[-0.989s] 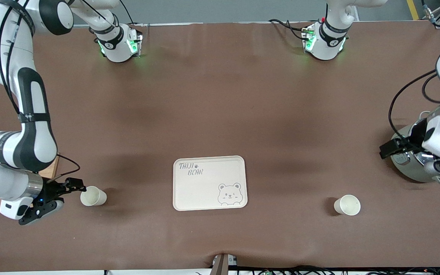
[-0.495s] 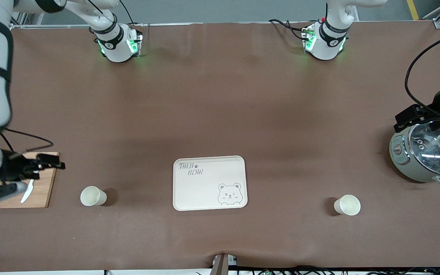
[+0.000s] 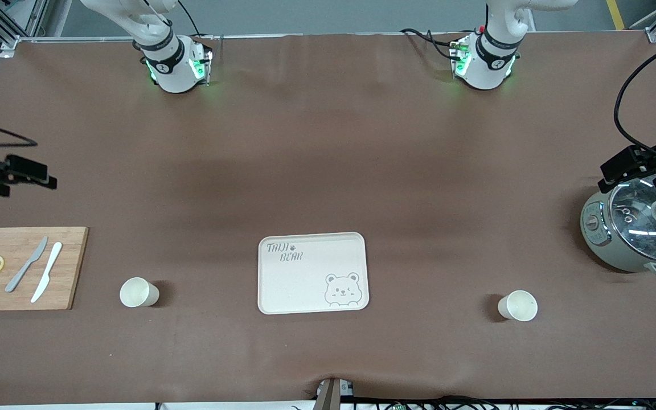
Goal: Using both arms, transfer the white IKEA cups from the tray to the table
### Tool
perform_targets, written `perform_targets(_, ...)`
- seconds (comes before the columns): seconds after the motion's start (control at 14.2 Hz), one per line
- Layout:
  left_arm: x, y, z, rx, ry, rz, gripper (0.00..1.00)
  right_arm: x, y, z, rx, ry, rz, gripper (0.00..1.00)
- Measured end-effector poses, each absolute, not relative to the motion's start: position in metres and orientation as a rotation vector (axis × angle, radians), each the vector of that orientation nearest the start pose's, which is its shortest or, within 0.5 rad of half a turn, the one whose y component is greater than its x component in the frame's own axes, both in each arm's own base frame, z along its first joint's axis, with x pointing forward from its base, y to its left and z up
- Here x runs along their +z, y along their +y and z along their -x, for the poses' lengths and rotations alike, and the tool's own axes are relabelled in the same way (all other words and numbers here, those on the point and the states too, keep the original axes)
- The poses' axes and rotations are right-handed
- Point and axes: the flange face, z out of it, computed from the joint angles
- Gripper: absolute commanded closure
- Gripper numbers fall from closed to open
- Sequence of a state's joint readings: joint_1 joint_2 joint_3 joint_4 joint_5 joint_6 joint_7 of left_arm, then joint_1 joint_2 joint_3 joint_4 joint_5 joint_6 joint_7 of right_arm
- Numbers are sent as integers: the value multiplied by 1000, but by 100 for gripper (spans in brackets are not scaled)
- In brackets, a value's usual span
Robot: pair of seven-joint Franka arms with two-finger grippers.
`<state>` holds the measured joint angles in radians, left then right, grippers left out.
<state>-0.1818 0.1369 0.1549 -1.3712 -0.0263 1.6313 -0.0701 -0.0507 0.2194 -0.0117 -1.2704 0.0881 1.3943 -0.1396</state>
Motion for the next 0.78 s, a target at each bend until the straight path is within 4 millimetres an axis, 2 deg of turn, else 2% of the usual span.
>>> perform_targets(0.14, 655, -26, -600, -191, -63, 3146, 0, 638, -29, -572, 104, -107, 3080, 0)
perform_targets(0.35, 657, -26, -599, -195, -63, 3146, 0, 642, -30, -538, 73, -80, 3099, 0)
perform_targets(0.49, 657, -26, -599, -194, -63, 3146, 0, 638, -29, -533, 76, -28, 3101, 0)
perform_targets(0.78, 657, -26, -599, -194, -63, 3146, 0, 628, -29, -535, 85, -5, 3102, 0)
